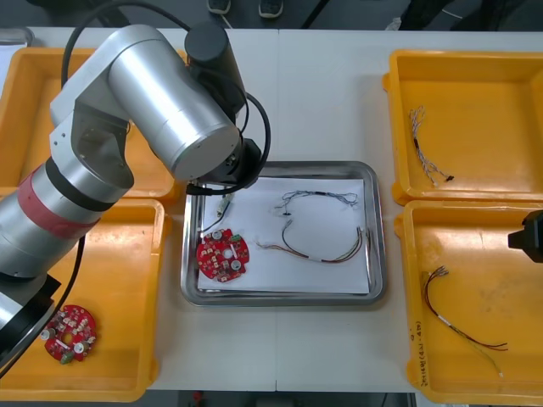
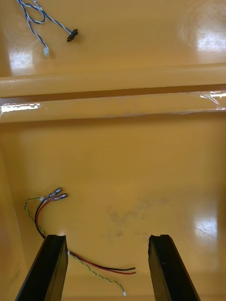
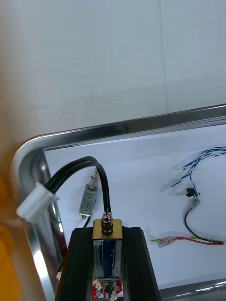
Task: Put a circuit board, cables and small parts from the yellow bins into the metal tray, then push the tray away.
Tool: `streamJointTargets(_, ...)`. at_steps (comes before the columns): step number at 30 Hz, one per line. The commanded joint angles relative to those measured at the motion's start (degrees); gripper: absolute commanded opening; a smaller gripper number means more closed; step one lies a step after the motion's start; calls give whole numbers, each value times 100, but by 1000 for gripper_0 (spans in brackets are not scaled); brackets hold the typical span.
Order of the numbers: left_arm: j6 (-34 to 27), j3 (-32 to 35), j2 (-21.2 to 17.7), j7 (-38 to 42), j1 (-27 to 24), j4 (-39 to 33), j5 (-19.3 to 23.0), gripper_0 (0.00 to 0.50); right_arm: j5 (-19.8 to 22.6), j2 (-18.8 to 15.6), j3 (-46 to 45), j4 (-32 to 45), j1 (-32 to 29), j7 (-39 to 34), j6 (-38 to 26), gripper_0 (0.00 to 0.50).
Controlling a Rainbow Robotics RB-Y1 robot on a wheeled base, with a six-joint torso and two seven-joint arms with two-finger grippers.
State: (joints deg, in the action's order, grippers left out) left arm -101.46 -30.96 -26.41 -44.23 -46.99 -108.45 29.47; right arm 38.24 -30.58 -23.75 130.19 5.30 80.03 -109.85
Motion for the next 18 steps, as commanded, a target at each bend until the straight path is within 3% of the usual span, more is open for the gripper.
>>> streamJointTargets(1, 364, -340, 224, 503, -12, 280, -161, 1, -18, -264, -130, 130, -152, -172, -15, 500)
streamJointTargets(18, 1190, -1035, 294, 696, -3, 1027, -275, 0, -185, -335, -77, 68, -222, -181, -15, 500)
